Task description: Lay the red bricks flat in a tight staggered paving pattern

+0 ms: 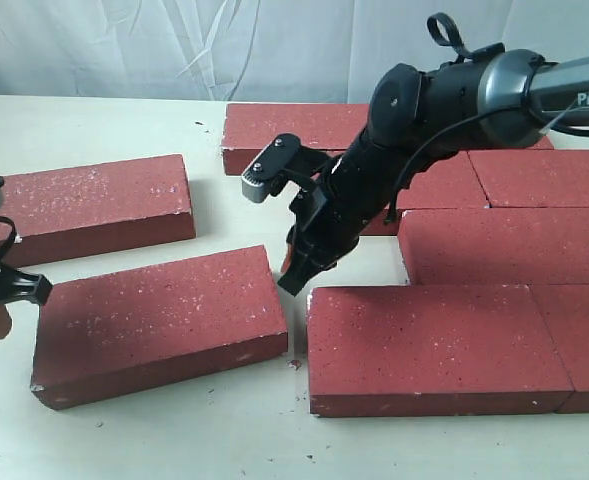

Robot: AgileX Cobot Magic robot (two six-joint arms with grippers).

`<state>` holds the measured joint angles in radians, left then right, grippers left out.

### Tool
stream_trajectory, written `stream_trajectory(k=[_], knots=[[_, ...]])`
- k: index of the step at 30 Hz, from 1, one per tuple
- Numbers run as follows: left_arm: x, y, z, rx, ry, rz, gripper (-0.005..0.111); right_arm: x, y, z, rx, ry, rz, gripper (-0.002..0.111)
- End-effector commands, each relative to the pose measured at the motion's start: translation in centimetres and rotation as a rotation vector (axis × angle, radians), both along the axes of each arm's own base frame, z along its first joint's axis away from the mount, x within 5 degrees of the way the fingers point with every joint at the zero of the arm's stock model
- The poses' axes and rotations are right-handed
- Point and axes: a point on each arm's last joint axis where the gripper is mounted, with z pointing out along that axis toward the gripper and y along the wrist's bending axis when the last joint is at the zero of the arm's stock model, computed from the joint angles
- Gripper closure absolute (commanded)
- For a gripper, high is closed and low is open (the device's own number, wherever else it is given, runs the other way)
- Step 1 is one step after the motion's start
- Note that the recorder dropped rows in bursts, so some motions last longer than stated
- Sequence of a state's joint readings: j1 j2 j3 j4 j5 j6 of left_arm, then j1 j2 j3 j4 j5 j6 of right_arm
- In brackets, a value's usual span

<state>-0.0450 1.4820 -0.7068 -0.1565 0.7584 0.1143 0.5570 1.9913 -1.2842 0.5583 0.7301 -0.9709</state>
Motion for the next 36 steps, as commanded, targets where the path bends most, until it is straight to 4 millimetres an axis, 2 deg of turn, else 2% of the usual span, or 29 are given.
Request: stream_trajectory(k=[1,8,15,27,33,36], knots=[[0.4,-0.2,-0.4,-0.036,0.011,0.038,0.107,0.0,1.0,-0.3,0.018,-0.034,-0.013,0.109],[0.7,-0.6,-2.2,-0.071,0.083,-0.012,0.107,0.1,1.3,-1.3,0.001,-0.044,-0.007,0.109],[1.8,-1.4,-1.9,-0.161,0.012,-0.040,0.107,0.4,1.6,-1.5,0.012,-0.088,-0.025,0.109],[3.5,-1.3,-1.5,-0.139,-0.139,-0.056,0.107,0.9,1.5,-1.4,-0.004,-0.153,-0.018,0.109],[4.6,-1.6,-2.6,-0.162,-0.108,-0.029,0.107,1.5,1.0,-1.4,-0.021,-0.194,-0.022,0.109],[5.2,-1.5,-2.4,-0.152,-0.138,-0.028,0.107,2.1,0.9,-1.1,-0.004,-0.230,-0.081,0.109]])
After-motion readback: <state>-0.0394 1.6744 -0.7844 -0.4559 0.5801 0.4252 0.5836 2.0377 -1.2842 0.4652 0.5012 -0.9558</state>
